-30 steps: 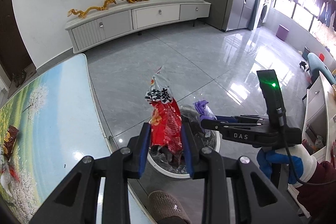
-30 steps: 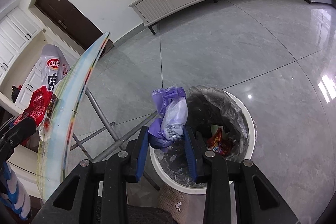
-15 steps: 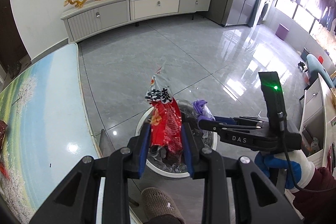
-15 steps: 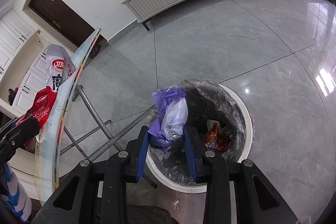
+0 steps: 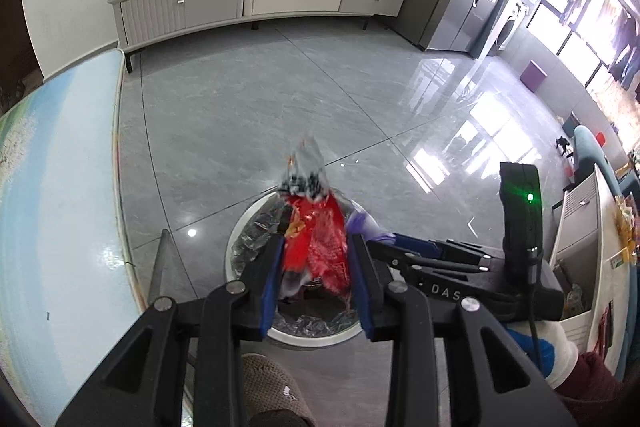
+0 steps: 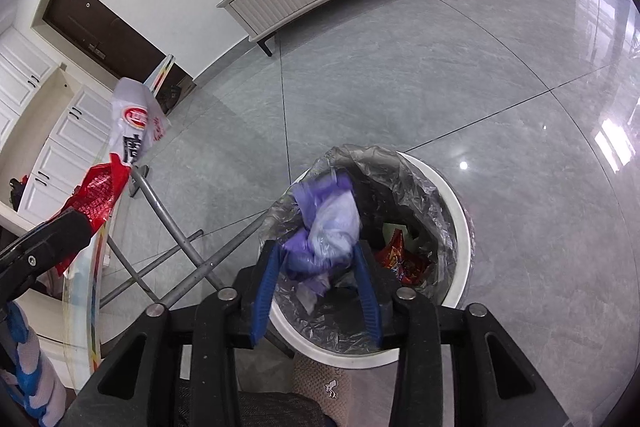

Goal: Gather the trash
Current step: 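Carry both bags over the bin and open both grippers to drop them, then move both open tools back over the table toward the remaining trash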

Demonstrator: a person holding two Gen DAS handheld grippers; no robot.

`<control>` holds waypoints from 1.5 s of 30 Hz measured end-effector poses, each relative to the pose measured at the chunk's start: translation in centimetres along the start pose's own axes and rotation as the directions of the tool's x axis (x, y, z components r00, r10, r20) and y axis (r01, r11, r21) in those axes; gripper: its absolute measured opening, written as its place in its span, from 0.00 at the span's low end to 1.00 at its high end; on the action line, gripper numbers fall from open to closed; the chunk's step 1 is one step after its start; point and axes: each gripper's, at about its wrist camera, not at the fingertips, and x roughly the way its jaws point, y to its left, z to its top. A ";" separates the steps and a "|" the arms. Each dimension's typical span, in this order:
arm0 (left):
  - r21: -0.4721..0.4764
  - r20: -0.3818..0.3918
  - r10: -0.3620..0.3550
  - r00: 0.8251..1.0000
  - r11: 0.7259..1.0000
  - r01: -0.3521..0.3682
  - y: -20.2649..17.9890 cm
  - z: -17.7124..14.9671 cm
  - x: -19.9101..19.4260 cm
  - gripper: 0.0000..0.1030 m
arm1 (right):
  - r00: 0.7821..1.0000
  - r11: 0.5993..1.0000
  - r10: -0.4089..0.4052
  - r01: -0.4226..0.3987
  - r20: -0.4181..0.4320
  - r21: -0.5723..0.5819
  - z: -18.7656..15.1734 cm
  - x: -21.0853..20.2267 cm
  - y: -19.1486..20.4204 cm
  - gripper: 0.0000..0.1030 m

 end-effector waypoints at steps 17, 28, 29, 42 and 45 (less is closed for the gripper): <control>-0.071 0.061 0.022 0.998 0.997 -0.018 1.4 -0.7 -2.7 0.48 | 0.998 0.998 -0.031 0.029 0.045 0.050 -0.9 -2.3 -0.4 0.48; -0.116 0.179 0.204 0.963 0.976 -0.185 3.0 -2.4 -7.9 0.51 | 0.991 0.998 -0.058 0.060 0.117 -0.015 -1.1 -4.8 4.2 0.55; -0.125 0.188 0.217 0.958 0.973 -0.196 3.2 -2.6 -8.5 0.55 | 0.991 0.998 -0.063 0.067 0.122 -0.023 -1.1 -4.9 4.6 0.56; -0.214 0.282 0.350 0.893 0.931 -0.297 5.2 -5.3 -13.5 0.59 | 0.983 0.991 -0.065 0.083 0.171 -0.100 -2.4 -6.6 8.8 0.58; -0.232 0.309 0.383 0.871 0.918 -0.322 5.5 -6.0 -14.8 0.59 | 0.982 0.991 -0.054 0.075 0.181 -0.113 -2.7 -7.1 9.6 0.58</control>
